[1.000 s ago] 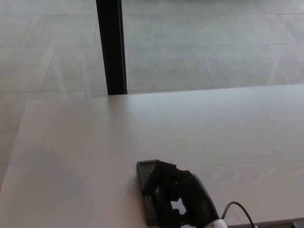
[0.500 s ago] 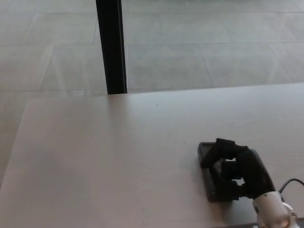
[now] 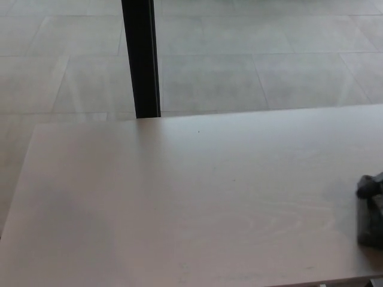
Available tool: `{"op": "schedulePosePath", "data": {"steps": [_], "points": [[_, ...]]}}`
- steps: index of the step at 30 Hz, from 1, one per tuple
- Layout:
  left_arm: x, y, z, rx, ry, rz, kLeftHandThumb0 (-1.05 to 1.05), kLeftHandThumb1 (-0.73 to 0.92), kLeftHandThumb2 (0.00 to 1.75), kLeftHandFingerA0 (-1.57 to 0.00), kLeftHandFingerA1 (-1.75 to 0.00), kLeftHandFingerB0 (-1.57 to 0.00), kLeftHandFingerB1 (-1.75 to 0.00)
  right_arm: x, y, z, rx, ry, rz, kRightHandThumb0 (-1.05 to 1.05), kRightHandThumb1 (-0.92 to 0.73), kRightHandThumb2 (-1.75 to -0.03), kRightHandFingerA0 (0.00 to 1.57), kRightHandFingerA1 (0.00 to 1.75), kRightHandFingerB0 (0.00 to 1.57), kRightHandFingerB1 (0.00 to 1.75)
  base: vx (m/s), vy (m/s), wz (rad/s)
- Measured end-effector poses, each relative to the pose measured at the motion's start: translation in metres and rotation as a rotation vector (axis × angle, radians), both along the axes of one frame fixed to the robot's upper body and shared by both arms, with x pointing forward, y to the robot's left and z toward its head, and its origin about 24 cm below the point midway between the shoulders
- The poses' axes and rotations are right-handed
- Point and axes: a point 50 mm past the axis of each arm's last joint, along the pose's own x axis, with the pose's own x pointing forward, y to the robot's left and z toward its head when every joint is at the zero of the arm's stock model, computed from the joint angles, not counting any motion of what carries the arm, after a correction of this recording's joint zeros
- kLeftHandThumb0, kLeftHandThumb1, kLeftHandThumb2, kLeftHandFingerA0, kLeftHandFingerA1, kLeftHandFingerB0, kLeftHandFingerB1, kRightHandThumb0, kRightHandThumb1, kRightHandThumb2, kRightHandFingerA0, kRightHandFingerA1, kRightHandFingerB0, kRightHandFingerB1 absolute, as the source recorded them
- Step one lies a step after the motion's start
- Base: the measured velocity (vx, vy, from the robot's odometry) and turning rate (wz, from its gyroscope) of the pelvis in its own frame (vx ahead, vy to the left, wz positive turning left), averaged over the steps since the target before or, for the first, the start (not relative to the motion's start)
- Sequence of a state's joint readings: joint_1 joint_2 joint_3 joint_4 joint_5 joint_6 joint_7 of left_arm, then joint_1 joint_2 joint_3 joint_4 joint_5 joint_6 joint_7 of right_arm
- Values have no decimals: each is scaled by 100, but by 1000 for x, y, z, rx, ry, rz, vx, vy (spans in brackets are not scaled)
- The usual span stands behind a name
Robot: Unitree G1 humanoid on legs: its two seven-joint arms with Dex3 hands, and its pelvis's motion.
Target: The robot uses its right hand to hold the eraser kept in the middle of the desk and use it to wipe the desk by swiping its surface twice
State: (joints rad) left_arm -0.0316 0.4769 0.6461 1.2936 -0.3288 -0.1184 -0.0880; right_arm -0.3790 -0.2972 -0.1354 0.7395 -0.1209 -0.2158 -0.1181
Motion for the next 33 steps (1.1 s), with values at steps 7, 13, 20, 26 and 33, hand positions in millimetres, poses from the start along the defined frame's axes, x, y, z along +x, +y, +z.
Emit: {"op": "schedulePosePath", "data": {"steps": [7,13,20,26,33], "points": [[-2,2,1,6,6,-1,-58,74,62,-77,-61,-60,-54,-14,-32,-2,69,4,-126,-29,-46,-109,98,175,84,149,0,0,0],[-2,2,1,6,10,-3,-56,74,62,-77,-63,-62,-54,-21,-39,-6,120,6,-154,-26,-48,-104,105,169,89,137,0,0,0],[0,1,1,6,5,-4,-56,74,62,-76,-63,-65,-55,-15,-28,-3,209,-19,-77,-26,-68,-71,95,168,85,85,0,0,0],[1,1,1,6,1,-4,-57,74,62,-75,-64,-61,-53,-6,-16,4,287,-31,17,-51,-71,-61,72,50,31,31,0,0,0],[1,1,2,5,-2,0,-58,76,62,-73,-65,-57,-53,7,-8,33,352,-101,138,-68,-74,-61,25,38,6,22,0,0,0]]}}
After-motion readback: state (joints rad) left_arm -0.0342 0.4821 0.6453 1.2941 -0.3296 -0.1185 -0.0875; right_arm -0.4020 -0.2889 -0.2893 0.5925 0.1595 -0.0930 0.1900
